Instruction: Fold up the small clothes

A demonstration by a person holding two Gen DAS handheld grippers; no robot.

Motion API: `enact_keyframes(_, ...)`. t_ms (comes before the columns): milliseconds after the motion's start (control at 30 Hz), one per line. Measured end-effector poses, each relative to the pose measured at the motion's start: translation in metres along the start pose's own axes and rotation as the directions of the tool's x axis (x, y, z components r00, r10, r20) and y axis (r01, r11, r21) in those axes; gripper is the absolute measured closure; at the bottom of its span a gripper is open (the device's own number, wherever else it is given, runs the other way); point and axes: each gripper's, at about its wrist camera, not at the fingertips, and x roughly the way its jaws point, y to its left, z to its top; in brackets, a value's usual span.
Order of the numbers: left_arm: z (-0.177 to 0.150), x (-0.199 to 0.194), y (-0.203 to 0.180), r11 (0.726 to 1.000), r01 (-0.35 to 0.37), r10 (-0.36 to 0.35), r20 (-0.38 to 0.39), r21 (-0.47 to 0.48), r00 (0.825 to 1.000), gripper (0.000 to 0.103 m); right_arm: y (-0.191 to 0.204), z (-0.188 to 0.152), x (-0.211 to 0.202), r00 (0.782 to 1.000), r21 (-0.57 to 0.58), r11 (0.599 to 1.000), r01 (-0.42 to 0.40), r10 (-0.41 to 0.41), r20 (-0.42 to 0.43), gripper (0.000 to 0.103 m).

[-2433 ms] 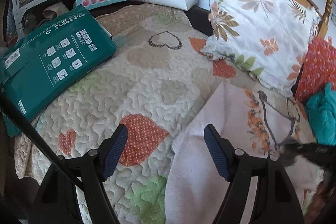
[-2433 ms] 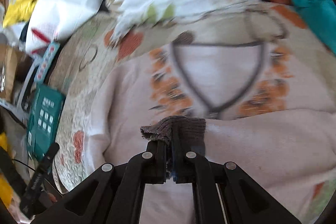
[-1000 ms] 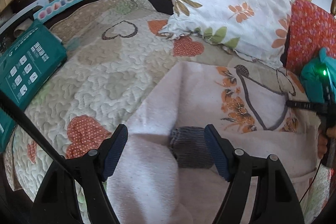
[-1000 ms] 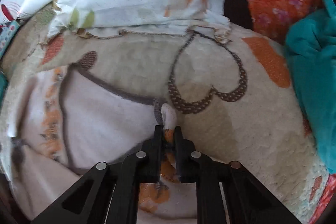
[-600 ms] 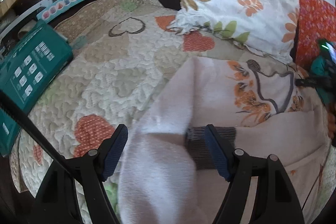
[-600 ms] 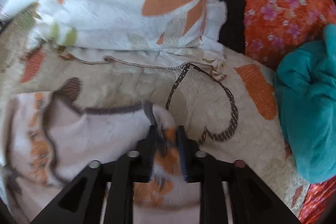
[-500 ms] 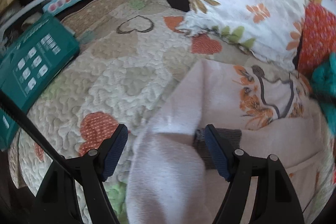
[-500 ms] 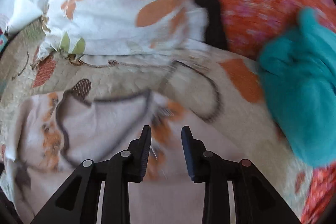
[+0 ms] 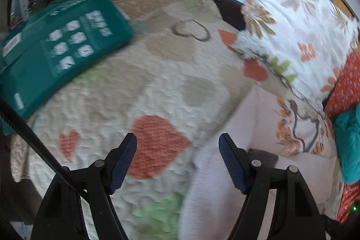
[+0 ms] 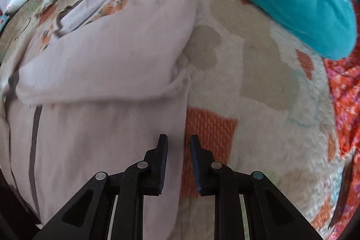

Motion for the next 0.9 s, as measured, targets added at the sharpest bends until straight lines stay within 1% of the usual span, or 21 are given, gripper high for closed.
enact_keyframes(67,0.003,-0.005,0.015,0.999,-0.027,0.028,0.017,-0.018,0.999,0.028,0.014,-0.008,-0.016,0.997,-0.016,0.999,-0.048,0.049,0.054,0.081)
enact_keyframes(100,0.004,-0.008,0.024,0.999,-0.041,0.042,0.024,-0.029,0.999,0.028,0.024,-0.012,-0.024,0.992,-0.027,0.995,-0.099,0.101,0.078,0.081)
enact_keyframes(167,0.005,-0.012,0.042,0.997,-0.061,0.063,0.029,-0.055,0.998,0.028,0.056,-0.017,-0.036,0.972,-0.068,0.977,-0.202,0.208,0.107,0.081)
enact_keyframes(200,0.005,-0.014,0.051,0.995,-0.065,0.068,0.028,-0.072,0.997,0.028,0.080,-0.018,-0.040,0.957,-0.100,0.961,-0.258,0.268,0.110,0.081)
enact_keyframes(267,0.005,-0.017,0.069,0.991,-0.075,0.078,0.026,-0.110,0.997,0.028,0.131,-0.024,-0.043,0.920,-0.165,0.916,-0.365,0.383,0.088,0.078)
enact_keyframes(300,0.005,-0.018,0.077,0.988,-0.080,0.084,0.026,-0.130,0.996,0.028,0.150,-0.028,-0.044,0.904,-0.189,0.896,-0.401,0.421,0.077,0.078)
enact_keyframes(333,0.005,-0.020,0.086,0.985,-0.084,0.089,0.027,-0.152,0.996,0.028,0.174,-0.034,-0.045,0.880,-0.227,0.865,-0.448,0.471,0.056,0.076)
enact_keyframes(400,0.004,-0.022,0.097,0.981,-0.089,0.096,0.030,-0.175,0.995,0.027,0.218,-0.056,-0.049,0.835,-0.310,0.794,-0.523,0.550,0.002,0.066)
enact_keyframes(433,0.004,-0.023,0.102,0.979,-0.093,0.101,0.030,-0.182,0.994,0.027,0.238,-0.066,-0.051,0.817,-0.351,0.760,-0.547,0.576,-0.027,0.057)
enact_keyframes(467,0.004,-0.023,0.106,0.978,-0.097,0.104,0.029,-0.185,0.994,0.027,0.255,-0.078,-0.053,0.806,-0.395,0.729,-0.558,0.589,-0.052,0.050)
enact_keyframes(500,0.005,-0.022,0.108,0.978,-0.097,0.104,0.027,-0.187,0.994,0.027,0.267,-0.086,-0.055,0.809,-0.426,0.717,-0.552,0.585,-0.062,0.048)
enact_keyframes(533,0.005,-0.021,0.110,0.977,-0.092,0.098,0.021,-0.191,0.995,0.027,0.278,-0.094,-0.056,0.821,-0.467,0.711,-0.527,0.567,-0.064,0.046)
enact_keyframes(600,0.005,-0.021,0.112,0.976,-0.074,0.079,0.013,-0.204,0.997,0.027,0.290,-0.110,-0.057,0.848,-0.516,0.714,-0.473,0.527,-0.047,0.046)
enact_keyframes(700,0.005,-0.021,0.107,0.976,-0.047,0.051,0.012,-0.211,0.999,0.027,0.295,-0.129,-0.058,0.867,-0.547,0.716,-0.433,0.497,-0.036,0.045)
enact_keyframes(800,0.006,-0.022,0.094,0.983,-0.039,0.044,0.024,-0.179,0.999,0.027,0.310,-0.144,-0.048,0.901,-0.579,0.726,-0.371,0.433,-0.035,0.045)
enact_keyframes(833,0.006,-0.022,0.089,0.986,-0.035,0.039,0.026,-0.163,0.999,0.027,0.313,-0.148,-0.045,0.911,-0.587,0.731,-0.347,0.411,-0.027,0.052)
enact_keyframes(867,0.006,-0.022,0.087,0.987,-0.034,0.038,0.026,-0.156,0.999,0.026,0.312,-0.147,-0.043,0.921,-0.595,0.740,-0.314,0.389,-0.002,0.084)
enact_keyframes(900,0.005,-0.022,0.084,0.988,-0.036,0.040,0.027,-0.149,0.999,0.026,0.313,-0.146,-0.046,0.918,-0.595,0.738,-0.319,0.397,0.000,0.096)
